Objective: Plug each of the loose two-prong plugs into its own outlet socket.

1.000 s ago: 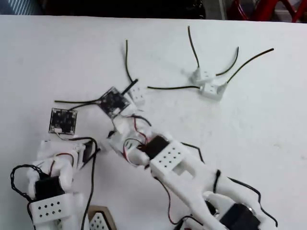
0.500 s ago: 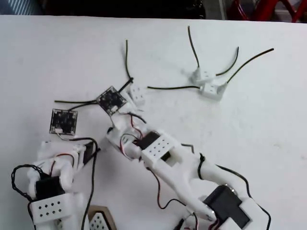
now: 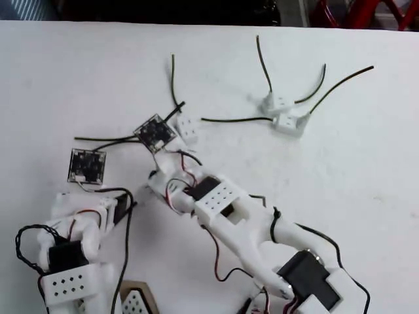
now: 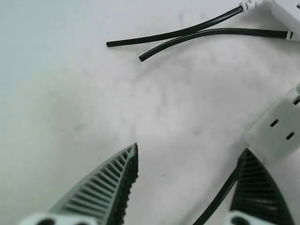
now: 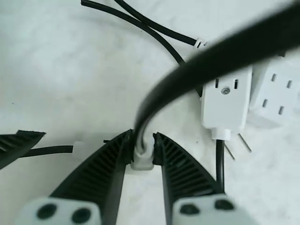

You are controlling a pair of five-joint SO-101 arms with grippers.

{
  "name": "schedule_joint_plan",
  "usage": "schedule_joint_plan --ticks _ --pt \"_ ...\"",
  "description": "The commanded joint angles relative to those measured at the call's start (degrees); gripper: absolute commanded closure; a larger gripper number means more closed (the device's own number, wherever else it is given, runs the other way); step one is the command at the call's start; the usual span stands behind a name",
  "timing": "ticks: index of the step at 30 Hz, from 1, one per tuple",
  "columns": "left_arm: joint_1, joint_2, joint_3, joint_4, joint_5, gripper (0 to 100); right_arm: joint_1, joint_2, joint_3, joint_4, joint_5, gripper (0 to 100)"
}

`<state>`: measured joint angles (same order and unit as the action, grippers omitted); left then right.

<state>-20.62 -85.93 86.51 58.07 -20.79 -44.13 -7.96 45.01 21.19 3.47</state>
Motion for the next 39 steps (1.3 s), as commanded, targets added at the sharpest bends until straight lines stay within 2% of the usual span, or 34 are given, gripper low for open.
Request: schedule_joint_plan --ticks 1,10,19,29,33,39 --pt "-0.6 -1.0 -0.3 0.0 0.0 67 0.8 0.0 -1.1 1.6 0.4 98.1" --pt "-0.6 -1.0 -0.3 0.0 0.0 67 -0.7 -0.1 -1.1 4.5 -2.9 98.1" --pt "-0.6 -1.0 -0.2 0.0 0.0 67 -1.0 0.7 1.2 2.5 -3.2 98.1" --pt "-0.6 -1.0 -0.2 0.0 0.0 67 -1.2 8.5 -1.6 3.4 -2.6 98.2" --pt "-0.6 -1.0 -0.2 0.0 0.0 67 -1.4 8.7 -1.9 5.7 2.5 98.2" --pt "-0.6 -1.0 -0.2 0.0 0.0 67 -0.8 6.5 -2.1 5.7 3.1 98.2"
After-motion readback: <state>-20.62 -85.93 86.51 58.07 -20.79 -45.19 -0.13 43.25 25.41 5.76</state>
